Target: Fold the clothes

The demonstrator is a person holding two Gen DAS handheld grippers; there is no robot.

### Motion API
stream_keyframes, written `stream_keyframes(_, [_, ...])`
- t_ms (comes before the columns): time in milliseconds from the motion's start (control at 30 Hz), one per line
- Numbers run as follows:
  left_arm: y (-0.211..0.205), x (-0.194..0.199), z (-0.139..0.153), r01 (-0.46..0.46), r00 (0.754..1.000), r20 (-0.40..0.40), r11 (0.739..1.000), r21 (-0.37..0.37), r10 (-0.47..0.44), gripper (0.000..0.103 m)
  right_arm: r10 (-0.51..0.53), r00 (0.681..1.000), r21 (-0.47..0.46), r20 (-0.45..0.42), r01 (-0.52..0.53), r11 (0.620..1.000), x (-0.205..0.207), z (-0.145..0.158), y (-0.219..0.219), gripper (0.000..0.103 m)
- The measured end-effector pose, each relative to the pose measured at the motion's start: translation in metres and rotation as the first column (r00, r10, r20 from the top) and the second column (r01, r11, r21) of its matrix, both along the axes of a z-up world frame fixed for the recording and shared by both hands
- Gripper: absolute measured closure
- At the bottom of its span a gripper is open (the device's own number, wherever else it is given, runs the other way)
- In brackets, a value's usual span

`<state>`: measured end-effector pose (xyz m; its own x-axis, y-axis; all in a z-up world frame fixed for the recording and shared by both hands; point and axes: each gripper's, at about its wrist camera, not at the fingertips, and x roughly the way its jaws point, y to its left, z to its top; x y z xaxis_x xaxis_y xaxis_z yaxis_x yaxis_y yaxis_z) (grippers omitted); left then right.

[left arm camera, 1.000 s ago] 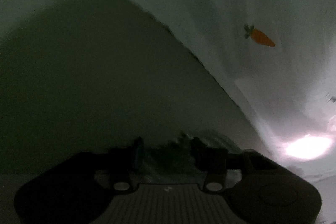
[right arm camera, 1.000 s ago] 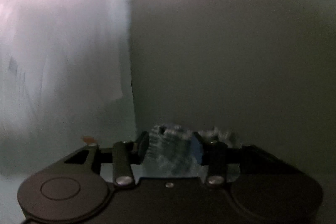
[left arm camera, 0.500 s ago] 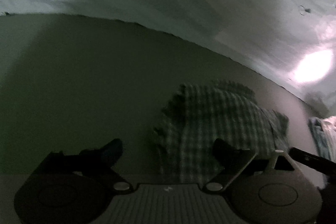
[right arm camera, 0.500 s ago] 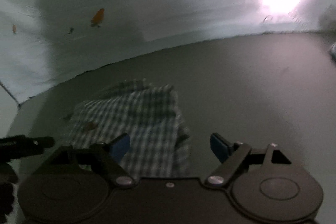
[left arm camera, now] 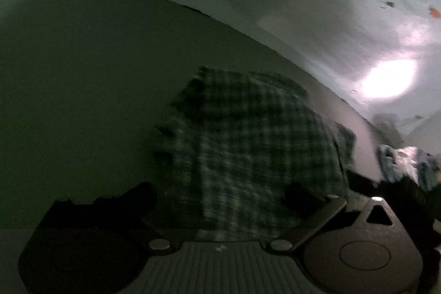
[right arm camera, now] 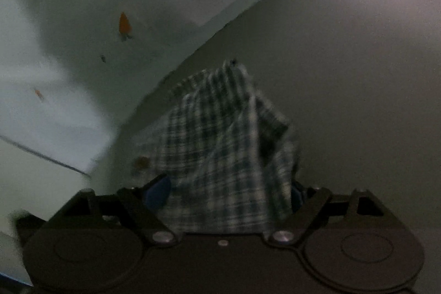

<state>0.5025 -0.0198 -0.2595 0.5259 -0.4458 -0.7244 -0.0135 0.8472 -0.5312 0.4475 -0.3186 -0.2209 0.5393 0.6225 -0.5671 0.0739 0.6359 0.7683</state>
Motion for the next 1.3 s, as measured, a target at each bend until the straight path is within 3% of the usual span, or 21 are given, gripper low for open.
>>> stream_keyframes(100, [-0.002, 0.0, -0.008, 0.017, 0.999, -0.038, 0.981, -0.191, -0.025, 0.002, 0.031, 0.997, 0.192, -0.067, -0.018, 0.981, -0.003, -0.013, 0.007, 0.017])
stream_keyframes(167, [-0.005, -0.002, -0.016, 0.007, 0.997, -0.072, 0.95, -0.314, -0.031, 0.007, 0.048, 0.995, 0.245, -0.084, -0.026, 0.969, -0.004, -0.018, 0.018, 0.03])
stream_keyframes(233, [-0.007, -0.007, -0.015, -0.016, 0.997, -0.073, 0.956, -0.292, -0.005, 0.019, 0.013, 0.995, 0.276, -0.099, 0.015, 0.961, -0.007, -0.018, 0.023, 0.056])
stream_keyframes(300, [-0.003, -0.012, -0.015, -0.038, 0.996, -0.087, 0.949, -0.313, 0.011, 0.031, -0.008, 0.992, 0.328, -0.127, 0.05, 0.943, -0.01, -0.019, 0.021, 0.071])
stream_keyframes(367, [0.001, -0.021, -0.01, -0.044, 0.996, -0.091, 0.929, -0.368, 0.01, 0.042, -0.024, 0.992, 0.361, -0.126, 0.068, 0.93, -0.02, -0.014, 0.018, 0.076])
stream_keyframes(433, [0.002, -0.031, -0.002, -0.03, 0.997, -0.078, 0.914, -0.404, -0.002, 0.043, -0.027, 0.994, 0.374, -0.107, 0.065, 0.925, -0.028, -0.006, 0.018, 0.077])
stream_keyframes(600, [-0.014, -0.058, 0.02, 0.034, 0.999, -0.011, 0.912, -0.408, -0.043, 0.043, -0.054, 0.998, 0.359, -0.044, 0.066, 0.931, -0.06, 0.024, 0.008, 0.077])
stream_keyframes(700, [-0.026, -0.061, 0.019, 0.065, 0.997, -0.015, 0.943, -0.327, -0.074, 0.043, -0.072, 0.997, 0.25, -0.038, 0.079, 0.965, -0.073, 0.034, 0.001, 0.074])
stream_keyframes(800, [-0.034, -0.063, 0.018, 0.085, 0.996, 0.0, 0.981, -0.176, -0.086, 0.039, -0.076, 0.997, 0.049, -0.017, 0.077, 0.996, -0.081, 0.04, 0.001, 0.066])
stream_keyframes(867, [-0.034, -0.066, 0.022, 0.08, 0.997, 0.028, 0.994, -0.073, -0.078, 0.037, -0.057, 0.998, -0.096, 0.018, 0.059, 0.994, -0.084, 0.045, 0.005, 0.06])
stream_keyframes(933, [-0.034, -0.068, 0.025, 0.072, 0.995, 0.068, 0.997, -0.02, -0.071, 0.024, -0.034, 0.998, -0.205, 0.06, 0.045, 0.978, -0.085, 0.049, 0.01, 0.052])
stream_keyframes(967, [-0.034, -0.069, 0.025, 0.073, 0.994, 0.082, 0.997, 0.0, -0.073, 0.022, -0.022, 0.997, -0.238, 0.08, 0.04, 0.97, -0.085, 0.051, 0.011, 0.051])
stream_keyframes(1100, [-0.03, -0.057, 0.022, 0.073, 0.993, 0.09, 0.993, 0.092, -0.081, 0.021, 0.049, 0.991, -0.368, 0.124, -0.001, 0.93, -0.073, 0.055, 0.02, 0.044])
stream_keyframes(1300, [-0.031, -0.041, 0.015, 0.056, 0.994, 0.083, 0.99, 0.127, -0.067, 0.013, 0.162, 0.977, -0.526, 0.138, -0.066, 0.848, -0.058, 0.062, 0.026, 0.035])
